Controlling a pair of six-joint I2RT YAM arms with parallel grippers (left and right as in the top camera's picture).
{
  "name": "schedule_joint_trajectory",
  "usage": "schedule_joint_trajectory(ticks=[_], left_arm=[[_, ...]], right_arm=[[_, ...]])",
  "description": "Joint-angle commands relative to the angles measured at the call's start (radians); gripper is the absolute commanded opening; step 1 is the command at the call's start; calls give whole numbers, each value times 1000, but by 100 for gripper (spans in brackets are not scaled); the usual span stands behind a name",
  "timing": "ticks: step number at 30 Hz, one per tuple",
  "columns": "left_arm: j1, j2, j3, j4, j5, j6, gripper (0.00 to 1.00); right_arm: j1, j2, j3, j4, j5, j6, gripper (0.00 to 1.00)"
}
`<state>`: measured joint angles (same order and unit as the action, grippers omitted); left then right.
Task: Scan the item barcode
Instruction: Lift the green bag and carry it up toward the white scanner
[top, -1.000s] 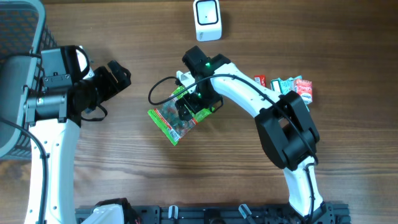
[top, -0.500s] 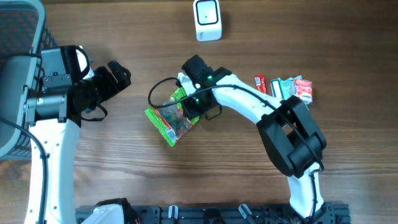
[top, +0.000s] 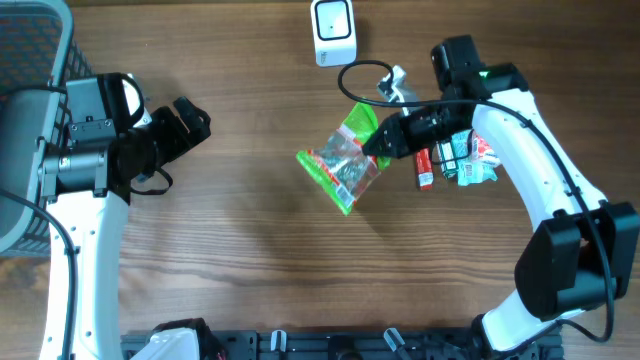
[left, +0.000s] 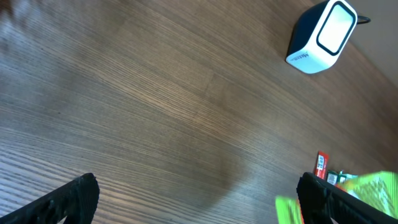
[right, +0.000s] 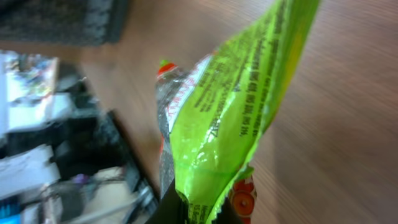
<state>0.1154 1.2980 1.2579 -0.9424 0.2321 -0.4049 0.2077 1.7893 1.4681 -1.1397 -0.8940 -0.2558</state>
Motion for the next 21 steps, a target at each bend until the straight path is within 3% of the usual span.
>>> schedule_joint_trajectory(ticks=[1,6,14,21], left_arm=[[6,-2,11,3,-6,9,100],[6,-2,11,3,-6,9,100],[6,-2,11,3,-6,9,100],[6,-2,11,3,-6,9,100]], right_arm=[[-37,-20,6,-10,-279,-144,4],[-54,-19,6,-1,-346,-126,4],[-55,-19,6,132,-468,79,4],[-55,-19,6,145,-521,102,4]])
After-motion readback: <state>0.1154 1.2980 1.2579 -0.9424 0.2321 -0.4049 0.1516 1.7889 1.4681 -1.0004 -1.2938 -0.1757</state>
